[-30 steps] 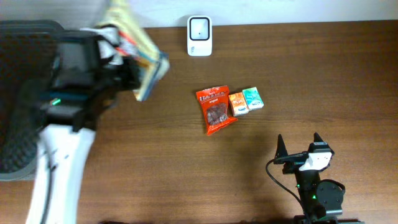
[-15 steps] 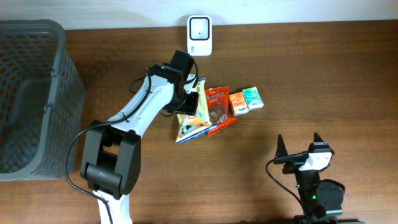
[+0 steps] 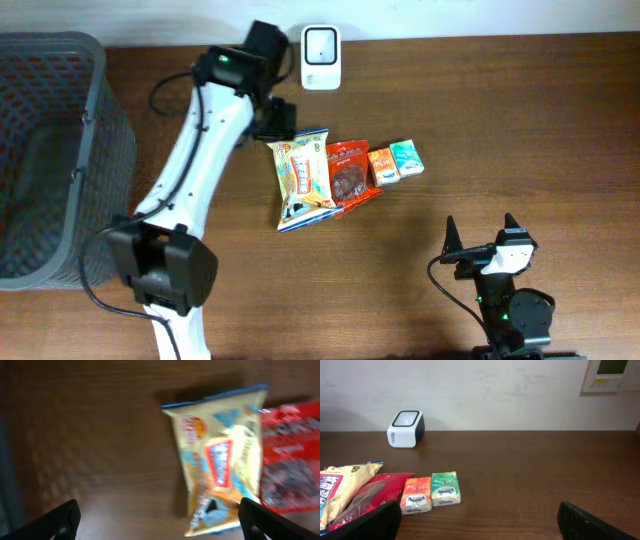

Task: Scan the item barcode
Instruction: 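Place the yellow snack bag left of the red bag and lift away, then move the right gripper over the green tissue pack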

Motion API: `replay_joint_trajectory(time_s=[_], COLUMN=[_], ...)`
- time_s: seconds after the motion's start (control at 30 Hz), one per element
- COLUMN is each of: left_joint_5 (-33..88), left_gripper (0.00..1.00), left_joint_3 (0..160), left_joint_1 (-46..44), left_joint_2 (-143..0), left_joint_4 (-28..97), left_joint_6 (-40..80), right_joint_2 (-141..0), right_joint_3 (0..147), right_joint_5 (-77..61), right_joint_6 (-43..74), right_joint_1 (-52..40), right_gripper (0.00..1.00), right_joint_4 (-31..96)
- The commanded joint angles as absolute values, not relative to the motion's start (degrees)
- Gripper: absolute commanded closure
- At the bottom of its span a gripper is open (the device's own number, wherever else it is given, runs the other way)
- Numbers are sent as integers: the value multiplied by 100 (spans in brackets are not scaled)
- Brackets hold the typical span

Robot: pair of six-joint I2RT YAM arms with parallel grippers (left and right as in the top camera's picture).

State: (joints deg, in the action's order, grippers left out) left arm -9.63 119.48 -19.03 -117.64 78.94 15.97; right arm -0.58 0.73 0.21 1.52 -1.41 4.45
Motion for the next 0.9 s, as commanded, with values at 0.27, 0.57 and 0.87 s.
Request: replay_joint_trajectory(time_s=[0.27, 0.57, 0.87], left_joint_5=[-878, -856, -856], left_gripper=[1, 1, 1], left_joint_3=[11797, 11797, 11797], left_joint_1=[-622, -626, -626], left_joint_2=[-11764, -11764, -11764], left_joint_4=[7913, 7870, 7870], left_joint_6=[2530, 2528, 2528], right_joint_2=[-21, -21, -19], right_joint_3=[32, 32, 32], right_joint_5=[69, 69, -3376], right_joint_6=[178, 178, 2082], right_joint_1=[-110, -110, -110], right_gripper=[1, 1, 2], right_joint_4=[471, 469, -591])
